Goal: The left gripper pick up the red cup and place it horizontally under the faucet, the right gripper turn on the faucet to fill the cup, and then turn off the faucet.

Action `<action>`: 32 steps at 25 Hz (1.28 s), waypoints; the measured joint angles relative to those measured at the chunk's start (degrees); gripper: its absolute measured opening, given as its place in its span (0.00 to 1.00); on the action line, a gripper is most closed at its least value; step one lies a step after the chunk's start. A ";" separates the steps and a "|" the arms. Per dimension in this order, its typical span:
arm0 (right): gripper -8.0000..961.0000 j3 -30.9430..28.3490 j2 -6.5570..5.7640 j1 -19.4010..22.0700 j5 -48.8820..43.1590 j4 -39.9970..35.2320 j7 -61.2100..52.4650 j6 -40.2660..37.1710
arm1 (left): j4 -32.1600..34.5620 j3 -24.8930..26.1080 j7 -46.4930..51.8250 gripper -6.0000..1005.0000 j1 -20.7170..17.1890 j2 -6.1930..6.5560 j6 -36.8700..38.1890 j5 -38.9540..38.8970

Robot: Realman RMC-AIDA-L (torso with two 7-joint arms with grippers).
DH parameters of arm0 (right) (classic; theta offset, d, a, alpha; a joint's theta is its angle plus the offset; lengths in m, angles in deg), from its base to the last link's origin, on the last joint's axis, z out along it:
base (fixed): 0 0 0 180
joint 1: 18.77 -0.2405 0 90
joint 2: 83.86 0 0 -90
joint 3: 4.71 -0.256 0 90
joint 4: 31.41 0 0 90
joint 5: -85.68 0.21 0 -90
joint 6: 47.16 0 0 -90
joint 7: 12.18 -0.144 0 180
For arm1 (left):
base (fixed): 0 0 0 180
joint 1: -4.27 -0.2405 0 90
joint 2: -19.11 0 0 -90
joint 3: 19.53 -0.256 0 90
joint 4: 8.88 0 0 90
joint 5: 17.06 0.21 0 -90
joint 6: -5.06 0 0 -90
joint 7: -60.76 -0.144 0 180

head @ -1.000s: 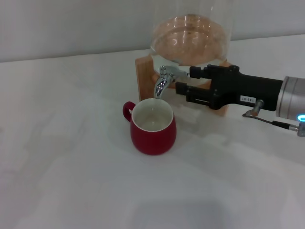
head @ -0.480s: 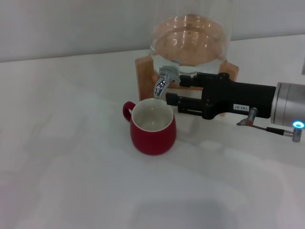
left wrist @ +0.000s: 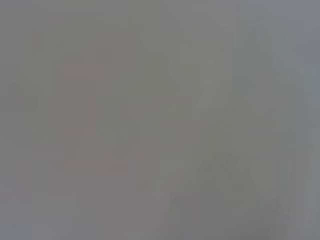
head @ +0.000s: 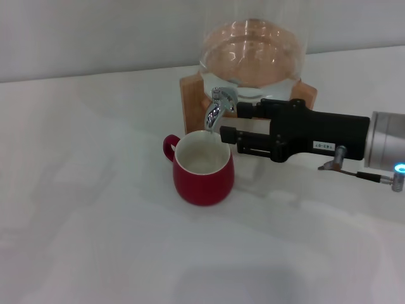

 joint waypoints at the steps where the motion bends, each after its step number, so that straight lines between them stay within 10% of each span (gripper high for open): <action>1: 0.66 -0.35 0.00 0.11 0.09 0.00 0.00 0.52 | 0.00 0.00 0.03 0.81 -0.02 0.00 0.00 0.00; 32: 0.66 -2.82 -0.04 2.95 1.40 -0.64 1.13 4.31 | 6.38 0.00 2.87 0.81 -2.91 -0.18 -0.53 -0.73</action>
